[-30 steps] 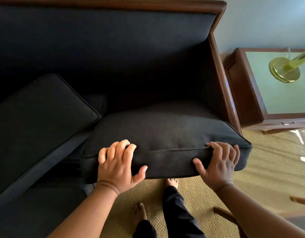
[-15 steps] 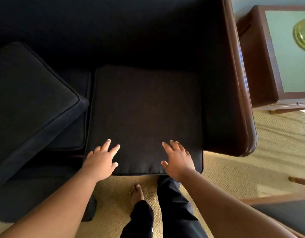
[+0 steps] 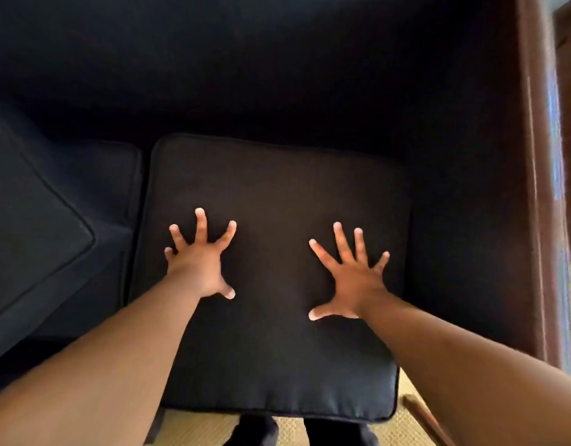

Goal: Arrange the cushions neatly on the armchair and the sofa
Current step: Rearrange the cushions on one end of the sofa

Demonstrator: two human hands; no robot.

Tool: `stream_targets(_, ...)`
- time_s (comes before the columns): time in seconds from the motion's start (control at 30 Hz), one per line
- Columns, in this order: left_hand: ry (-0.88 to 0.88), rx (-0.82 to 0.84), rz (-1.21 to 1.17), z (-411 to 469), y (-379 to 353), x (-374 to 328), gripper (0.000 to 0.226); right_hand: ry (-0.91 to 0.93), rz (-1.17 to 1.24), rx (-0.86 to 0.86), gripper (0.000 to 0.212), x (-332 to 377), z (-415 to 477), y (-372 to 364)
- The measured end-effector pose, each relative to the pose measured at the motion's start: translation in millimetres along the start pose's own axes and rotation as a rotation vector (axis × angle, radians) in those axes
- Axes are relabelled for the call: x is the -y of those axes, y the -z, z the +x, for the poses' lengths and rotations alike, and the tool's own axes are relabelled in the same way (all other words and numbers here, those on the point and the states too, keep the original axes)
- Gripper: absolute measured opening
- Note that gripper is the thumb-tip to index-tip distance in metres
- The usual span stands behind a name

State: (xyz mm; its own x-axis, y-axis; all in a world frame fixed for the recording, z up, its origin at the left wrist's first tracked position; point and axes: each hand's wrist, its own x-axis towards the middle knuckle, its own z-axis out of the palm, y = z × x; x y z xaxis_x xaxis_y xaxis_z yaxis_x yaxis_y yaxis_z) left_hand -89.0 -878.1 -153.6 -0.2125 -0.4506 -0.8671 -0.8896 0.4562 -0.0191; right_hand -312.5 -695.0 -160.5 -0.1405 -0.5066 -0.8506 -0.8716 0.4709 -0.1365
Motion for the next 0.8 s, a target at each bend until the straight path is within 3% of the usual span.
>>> stream_targets(0.27, -0.049, 0.092, 0.089, 16, 46, 3, 0.162, -0.006, 0.125, 0.075, 0.143, 2, 25, 46)
stream_targets(0.43, -0.129, 0.074, 0.129, 75, 114, -2, 0.172, -0.127, 0.242, -0.02, 0.164, 20, 99, 136)
stream_targets(0.57, -0.151, 0.052, 0.106, 115, 164, -5, 0.175, -0.133, 0.184, 0.026, 0.175, 23, 140, 186)
stream_targets(0.8, -0.173, 0.123, 0.104, 138, 179, -3, 0.174, -0.133, 0.134, 0.099, 0.176, 24, 162, 217)
